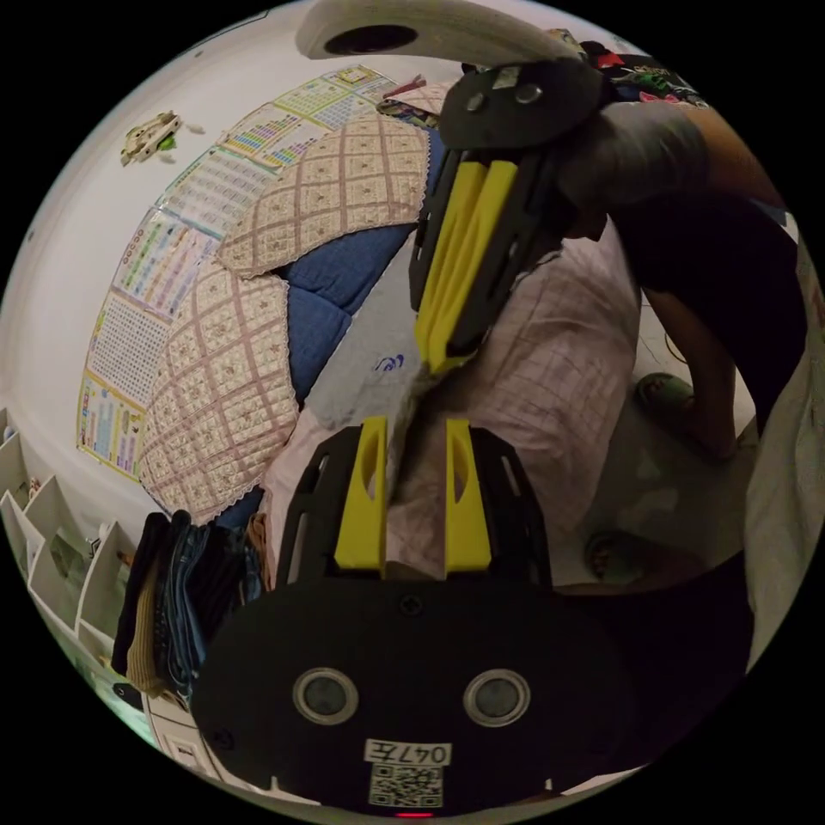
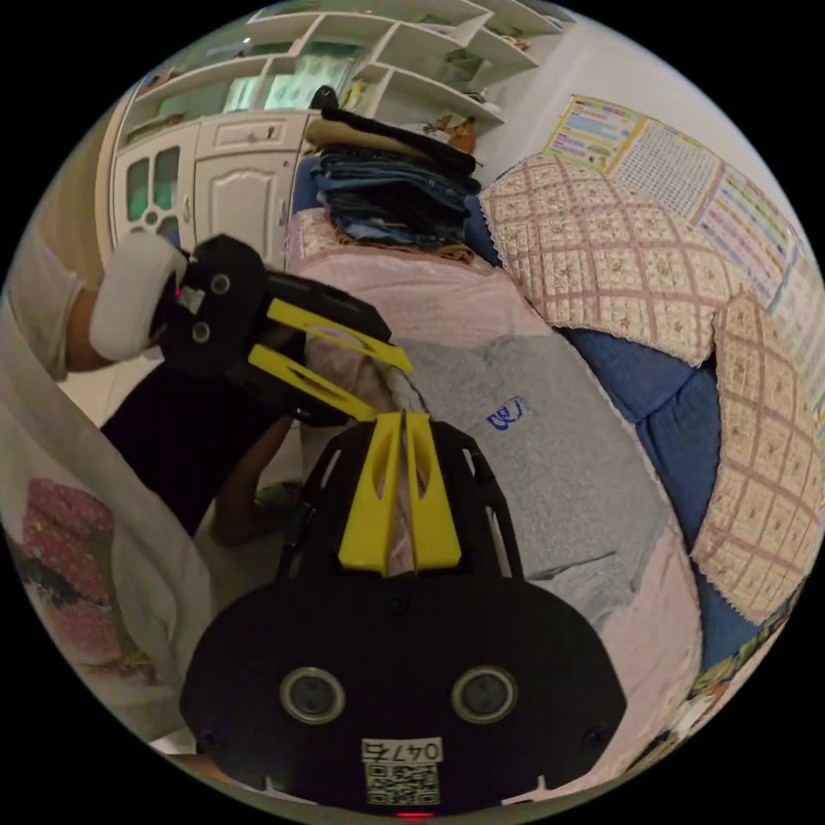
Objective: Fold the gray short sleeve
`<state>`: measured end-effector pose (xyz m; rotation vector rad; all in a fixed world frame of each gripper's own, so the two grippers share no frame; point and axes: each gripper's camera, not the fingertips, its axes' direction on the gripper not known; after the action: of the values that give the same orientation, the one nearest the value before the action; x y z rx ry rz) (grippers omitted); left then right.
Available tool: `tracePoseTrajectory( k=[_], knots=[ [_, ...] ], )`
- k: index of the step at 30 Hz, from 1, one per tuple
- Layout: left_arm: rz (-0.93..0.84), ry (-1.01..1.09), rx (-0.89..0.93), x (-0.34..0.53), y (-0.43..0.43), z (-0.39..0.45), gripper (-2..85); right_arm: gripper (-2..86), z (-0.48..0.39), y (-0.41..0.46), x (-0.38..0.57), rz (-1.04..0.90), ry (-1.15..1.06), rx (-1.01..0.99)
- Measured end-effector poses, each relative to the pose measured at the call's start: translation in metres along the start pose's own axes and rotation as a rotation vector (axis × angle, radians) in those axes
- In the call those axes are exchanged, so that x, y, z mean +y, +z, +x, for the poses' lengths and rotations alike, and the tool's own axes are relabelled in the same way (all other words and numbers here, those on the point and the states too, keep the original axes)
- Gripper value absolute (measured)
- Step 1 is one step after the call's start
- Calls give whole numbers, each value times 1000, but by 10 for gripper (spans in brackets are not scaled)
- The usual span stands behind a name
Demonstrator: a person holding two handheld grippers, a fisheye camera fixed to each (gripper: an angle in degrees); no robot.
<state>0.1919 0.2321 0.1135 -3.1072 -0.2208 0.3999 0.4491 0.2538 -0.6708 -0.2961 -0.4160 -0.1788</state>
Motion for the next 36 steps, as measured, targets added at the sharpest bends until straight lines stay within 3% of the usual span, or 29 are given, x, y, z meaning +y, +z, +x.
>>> tracePoseTrajectory(
  k=[5,9,13,17,26,36],
  knots=[
    [-34,1,-56,-25,8,-21,79,0,21,-17,1,74,88,-152],
    [-76,1,-89,-35,15,-39,8,10,13,-26,4,77,82,-148],
    [-64,-32,-27,-35,11,-57,-5,41,2,-78,45,78,65,103],
    [-58,-55,2,-32,9,-74,-7,60,7,-103,111,-107,50,316],
    [-102,-25,-14,-44,10,-74,-7,67,-27,-74,136,-241,-109,410],
    [-105,-31,6,-51,9,-76,-7,57,-30,-76,142,-276,-87,555]
  ],
)
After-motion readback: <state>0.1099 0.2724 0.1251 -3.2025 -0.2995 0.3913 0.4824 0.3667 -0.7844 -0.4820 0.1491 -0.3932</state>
